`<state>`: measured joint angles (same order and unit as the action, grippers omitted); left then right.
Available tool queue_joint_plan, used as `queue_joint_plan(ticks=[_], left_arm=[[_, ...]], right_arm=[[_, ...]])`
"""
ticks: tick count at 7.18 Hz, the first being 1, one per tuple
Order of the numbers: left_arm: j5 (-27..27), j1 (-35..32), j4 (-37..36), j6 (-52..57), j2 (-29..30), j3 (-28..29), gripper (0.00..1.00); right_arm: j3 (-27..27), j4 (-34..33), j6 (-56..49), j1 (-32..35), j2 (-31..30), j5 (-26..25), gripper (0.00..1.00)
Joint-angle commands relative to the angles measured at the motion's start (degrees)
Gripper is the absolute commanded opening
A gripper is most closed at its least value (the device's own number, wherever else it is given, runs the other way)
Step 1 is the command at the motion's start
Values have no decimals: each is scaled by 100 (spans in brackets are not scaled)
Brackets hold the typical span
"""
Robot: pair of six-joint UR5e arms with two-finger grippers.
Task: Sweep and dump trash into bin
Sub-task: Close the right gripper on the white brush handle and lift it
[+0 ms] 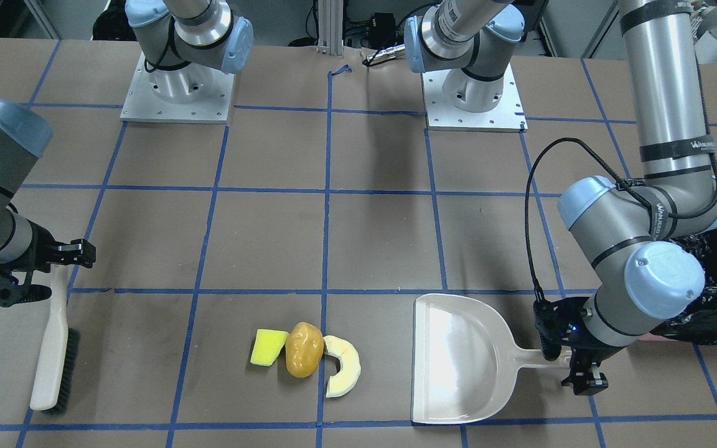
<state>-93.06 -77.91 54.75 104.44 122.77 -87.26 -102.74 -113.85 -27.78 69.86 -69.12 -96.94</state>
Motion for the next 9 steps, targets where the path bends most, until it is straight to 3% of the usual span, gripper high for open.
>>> queue_joint_plan(ticks=[1,2,3,5,8,9], left_arm=[[24,12,26,15,28,7,82],[42,73,35,33,36,7,82],[42,74,35,7,36,7,77],[33,74,27,-11,45,-2,54],[33,65,9,42,45,7,35],[33,65,0,42,45,7,33]], right_arm=[[9,-6,53,-7,-5,34,34],[26,-23,-8,-7,-5,35,6],[44,-15,-26,-7,-5,35,0],[114,-6,-35,-7,-14,61,0],[413,248,140,54,-66,78,0],[404,327,420,72,-67,287,0]])
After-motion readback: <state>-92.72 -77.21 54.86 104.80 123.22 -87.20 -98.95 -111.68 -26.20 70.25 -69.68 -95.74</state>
